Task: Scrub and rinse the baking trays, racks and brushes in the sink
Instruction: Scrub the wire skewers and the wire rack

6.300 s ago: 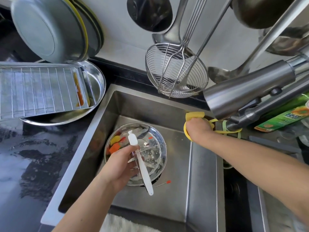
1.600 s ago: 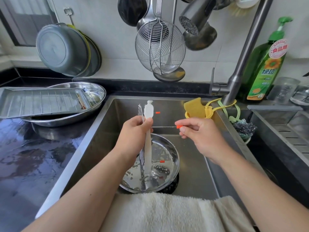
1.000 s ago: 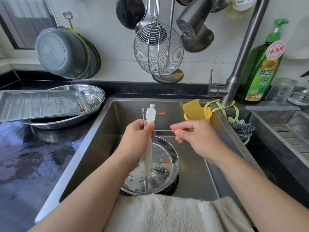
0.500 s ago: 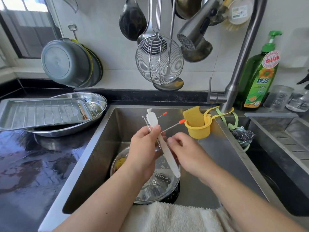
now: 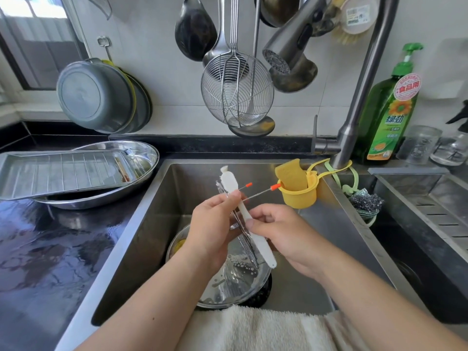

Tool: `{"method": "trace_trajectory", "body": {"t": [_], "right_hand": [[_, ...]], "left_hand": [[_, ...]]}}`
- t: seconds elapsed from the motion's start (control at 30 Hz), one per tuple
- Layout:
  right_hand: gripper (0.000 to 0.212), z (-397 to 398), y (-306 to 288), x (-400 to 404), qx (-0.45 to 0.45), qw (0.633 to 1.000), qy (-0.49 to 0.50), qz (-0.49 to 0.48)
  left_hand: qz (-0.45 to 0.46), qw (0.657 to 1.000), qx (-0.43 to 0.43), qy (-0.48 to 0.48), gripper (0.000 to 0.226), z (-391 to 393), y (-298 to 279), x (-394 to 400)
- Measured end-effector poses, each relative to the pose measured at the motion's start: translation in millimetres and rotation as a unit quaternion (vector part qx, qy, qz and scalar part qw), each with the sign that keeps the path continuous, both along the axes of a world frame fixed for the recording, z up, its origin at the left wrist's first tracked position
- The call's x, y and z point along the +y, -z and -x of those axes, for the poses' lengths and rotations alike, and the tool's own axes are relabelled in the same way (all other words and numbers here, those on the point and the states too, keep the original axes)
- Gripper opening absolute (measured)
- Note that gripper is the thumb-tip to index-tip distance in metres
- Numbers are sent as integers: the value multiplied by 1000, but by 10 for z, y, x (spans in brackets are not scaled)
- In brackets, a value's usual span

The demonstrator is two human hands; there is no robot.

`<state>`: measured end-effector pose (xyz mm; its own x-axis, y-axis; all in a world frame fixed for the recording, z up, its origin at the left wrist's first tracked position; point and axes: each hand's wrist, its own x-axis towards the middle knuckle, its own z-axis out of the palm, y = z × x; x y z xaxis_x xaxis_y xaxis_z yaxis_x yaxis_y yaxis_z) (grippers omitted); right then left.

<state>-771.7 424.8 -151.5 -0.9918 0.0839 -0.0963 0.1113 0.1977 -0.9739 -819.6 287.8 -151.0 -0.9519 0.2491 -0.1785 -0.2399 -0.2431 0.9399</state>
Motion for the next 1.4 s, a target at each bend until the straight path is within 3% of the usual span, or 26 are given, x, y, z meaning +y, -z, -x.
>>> {"method": "trace_trajectory", "body": {"t": [0.13, 0.33, 0.5, 0.67, 0.83, 1.0, 1.2, 1.4], "right_hand": [[10, -5, -9, 53, -69, 995, 54, -39], [14, 18, -6, -24, -57, 985, 79, -140], [47, -53, -59, 68, -86, 970, 62, -218], [37, -83, -99, 95, -6, 951, 74, -300], [37, -211, -42, -185, 82, 945, -44, -314], [34, -170, -44, -30, 59, 914, 14, -401], [37, -224, -83, -171, 112, 926, -58, -356], [38, -140, -67, 125, 5, 910, 30, -413]], "left_hand": [[20, 999, -28, -32, 10, 26, 57, 10], [-5, 995, -79, -68, 15, 49, 72, 6], [-58, 983, -88, -153, 17, 139, 54, -95], [-175, 972, -35, -153, 34, 168, -36, -145], [-224, 963, -3, -149, 50, 171, -58, -175], [-295, 942, -38, -153, 46, 206, -55, -216], [-330, 928, -64, -159, 42, 247, -26, -252], [-338, 926, -64, -154, 40, 266, 21, -249]]}}
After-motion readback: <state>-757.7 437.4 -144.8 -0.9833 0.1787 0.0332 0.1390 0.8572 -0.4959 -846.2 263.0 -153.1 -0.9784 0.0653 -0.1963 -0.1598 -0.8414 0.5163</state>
